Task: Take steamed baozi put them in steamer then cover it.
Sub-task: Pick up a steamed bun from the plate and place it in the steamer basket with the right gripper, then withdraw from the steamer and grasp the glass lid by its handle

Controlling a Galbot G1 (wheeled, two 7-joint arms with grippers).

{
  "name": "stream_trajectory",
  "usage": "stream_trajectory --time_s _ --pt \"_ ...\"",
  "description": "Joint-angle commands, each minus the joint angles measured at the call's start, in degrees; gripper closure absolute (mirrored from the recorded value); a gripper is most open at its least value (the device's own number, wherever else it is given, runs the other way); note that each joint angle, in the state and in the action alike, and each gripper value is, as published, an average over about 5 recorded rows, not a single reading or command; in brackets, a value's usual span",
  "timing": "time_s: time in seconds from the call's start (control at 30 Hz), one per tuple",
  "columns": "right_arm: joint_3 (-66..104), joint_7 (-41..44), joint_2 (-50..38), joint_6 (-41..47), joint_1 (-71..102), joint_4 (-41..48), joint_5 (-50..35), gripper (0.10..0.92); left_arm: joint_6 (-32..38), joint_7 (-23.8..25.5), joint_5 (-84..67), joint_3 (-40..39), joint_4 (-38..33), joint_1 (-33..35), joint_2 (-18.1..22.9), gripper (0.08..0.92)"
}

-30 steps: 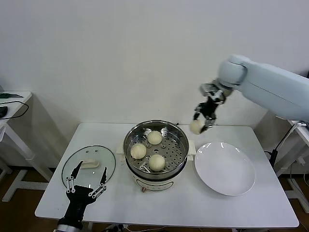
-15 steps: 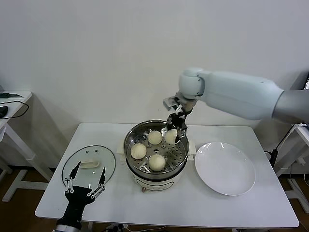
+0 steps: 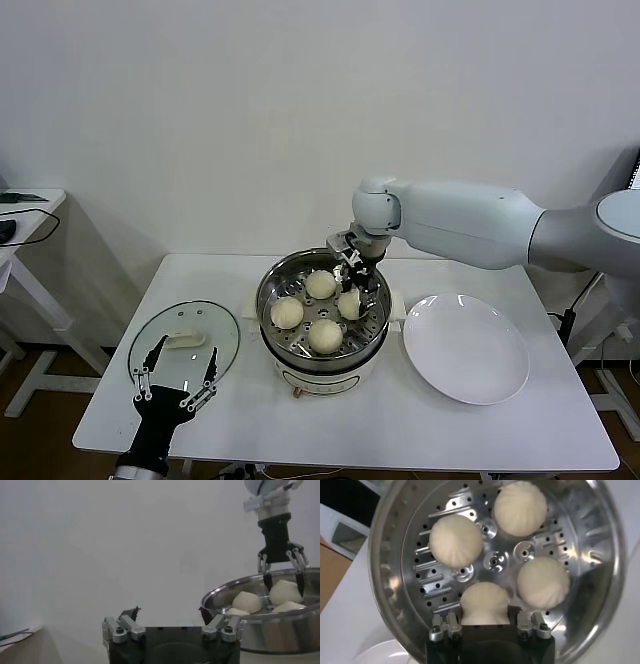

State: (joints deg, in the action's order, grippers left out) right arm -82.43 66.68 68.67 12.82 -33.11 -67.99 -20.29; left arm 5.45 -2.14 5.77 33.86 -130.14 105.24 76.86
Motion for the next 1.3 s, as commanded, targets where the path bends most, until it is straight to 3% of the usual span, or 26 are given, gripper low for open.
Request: stream_trajectory --time_s 0.03,0.13,0.37,0.53,0.63,0.8,0.9,1.07,1.3 --pt "-0.27 -0.99 1.06 0.36 1.39 0.44 1.19 0.408 0.06 -0.07 -0.01 0.1 -0.01 0.07 0.07 0.177" --pt "0.15 -1.03 0.82 0.28 1.1 0.12 1.18 0.387 0.03 -0.12 0.05 0.2 -0.04 0.08 0.12 0.177" --pt "3.97 -0.08 -4.43 -0.26 -1.19 -5.0 0.87 0.23 -0.04 -0.18 0.58 0.28 0.2 -0.53 0.07 0.177" --pt "11.72 -2.63 -12.72 -2.22 -2.1 -11.37 -1.05 0.204 -0.2 -0.28 2.37 0.21 1.24 -2.32 -0.08 0.177" --pt "16.5 -14.45 -19.27 -5.72 -0.53 -15.1 -3.31 0.203 -0.18 -0.7 5.21 0.29 2.95 -4.76 -0.37 0.177" --pt "23.52 -54.46 -29.85 -13.73 9.32 -19.45 -5.83 0.203 -0.22 -2.24 12.42 0.17 7.15 -10.31 -1.51 0.177" --pt "33.02 -72.24 -33.53 -19.73 20.91 -19.25 -6.01 0.203 -0.53 -4.19 16.67 -0.13 10.01 -13.52 -2.03 0.177" --pt "57.18 -83.7 -35.84 -27.77 46.81 -18.7 -5.52 0.203 -0.89 -6.97 24.12 -0.56 15.05 -17.83 -2.18 0.177" --pt "86.87 -87.12 -30.38 -33.73 76.72 -18.0 -3.4 0.203 -0.55 -8.32 37.87 -0.51 21.83 -21.63 -1.74 0.177"
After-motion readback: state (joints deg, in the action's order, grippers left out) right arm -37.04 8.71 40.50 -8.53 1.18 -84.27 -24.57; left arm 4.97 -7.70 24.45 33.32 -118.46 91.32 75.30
